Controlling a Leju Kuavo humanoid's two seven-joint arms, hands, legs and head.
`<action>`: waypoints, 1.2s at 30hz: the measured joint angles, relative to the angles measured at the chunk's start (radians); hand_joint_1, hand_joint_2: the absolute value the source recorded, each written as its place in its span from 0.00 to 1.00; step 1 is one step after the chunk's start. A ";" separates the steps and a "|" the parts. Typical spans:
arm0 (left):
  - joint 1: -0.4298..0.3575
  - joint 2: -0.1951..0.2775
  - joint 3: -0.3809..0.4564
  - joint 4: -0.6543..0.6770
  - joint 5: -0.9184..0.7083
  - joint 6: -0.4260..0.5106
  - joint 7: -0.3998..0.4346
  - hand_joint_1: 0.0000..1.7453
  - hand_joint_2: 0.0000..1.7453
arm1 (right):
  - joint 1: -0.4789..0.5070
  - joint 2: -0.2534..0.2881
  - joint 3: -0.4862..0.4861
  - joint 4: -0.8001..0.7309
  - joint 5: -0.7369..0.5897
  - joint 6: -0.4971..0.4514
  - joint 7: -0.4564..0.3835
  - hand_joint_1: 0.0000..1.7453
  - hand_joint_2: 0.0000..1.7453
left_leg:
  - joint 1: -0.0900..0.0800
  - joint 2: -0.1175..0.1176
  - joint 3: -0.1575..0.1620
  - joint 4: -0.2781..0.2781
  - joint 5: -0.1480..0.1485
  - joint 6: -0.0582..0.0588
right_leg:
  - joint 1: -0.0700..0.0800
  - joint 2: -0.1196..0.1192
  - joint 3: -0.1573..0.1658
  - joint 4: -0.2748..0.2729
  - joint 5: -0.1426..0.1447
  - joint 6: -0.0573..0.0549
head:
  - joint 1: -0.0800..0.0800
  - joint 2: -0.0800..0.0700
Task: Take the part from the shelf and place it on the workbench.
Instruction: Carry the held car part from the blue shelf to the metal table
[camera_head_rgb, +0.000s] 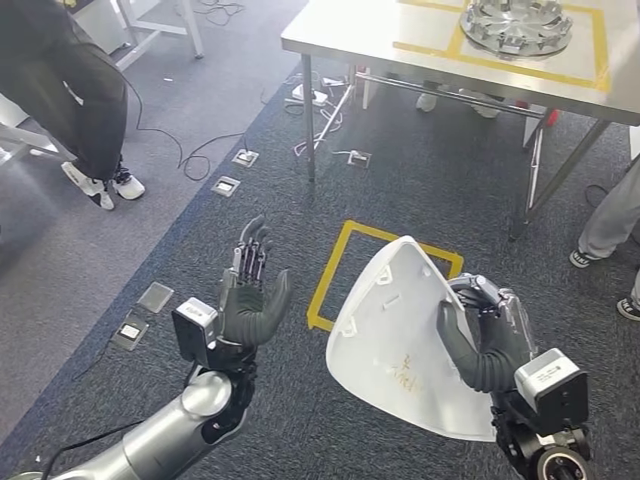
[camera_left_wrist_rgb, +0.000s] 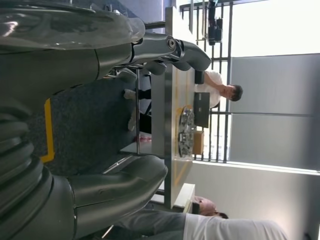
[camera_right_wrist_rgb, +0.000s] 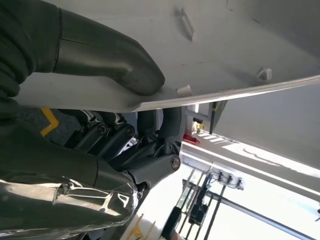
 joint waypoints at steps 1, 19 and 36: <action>0.000 0.000 0.000 0.000 0.000 0.000 0.000 0.00 1.00 | 0.001 0.000 0.000 0.000 0.001 0.000 0.000 1.00 1.00 | -0.002 -0.001 0.014 0.000 -0.009 0.000 | 0.001 0.000 0.000 -0.032 0.032 -0.004 | 0.000 0.000; 0.005 0.006 0.000 0.001 -0.004 0.007 0.001 0.00 1.00 | 0.002 0.001 0.001 0.002 0.002 0.006 0.001 1.00 1.00 | 0.026 0.009 -0.124 0.070 0.037 -0.070 | -0.003 0.004 0.229 -0.329 0.085 -0.040 | -0.010 0.000; 0.010 0.007 -0.002 -0.003 -0.007 0.010 0.004 0.00 1.00 | 0.000 0.001 0.000 0.009 -0.005 0.019 -0.005 1.00 1.00 | 0.000 -0.007 0.085 -0.004 -0.064 -0.016 | 0.014 0.004 0.037 -0.278 0.208 -0.037 | 0.008 0.000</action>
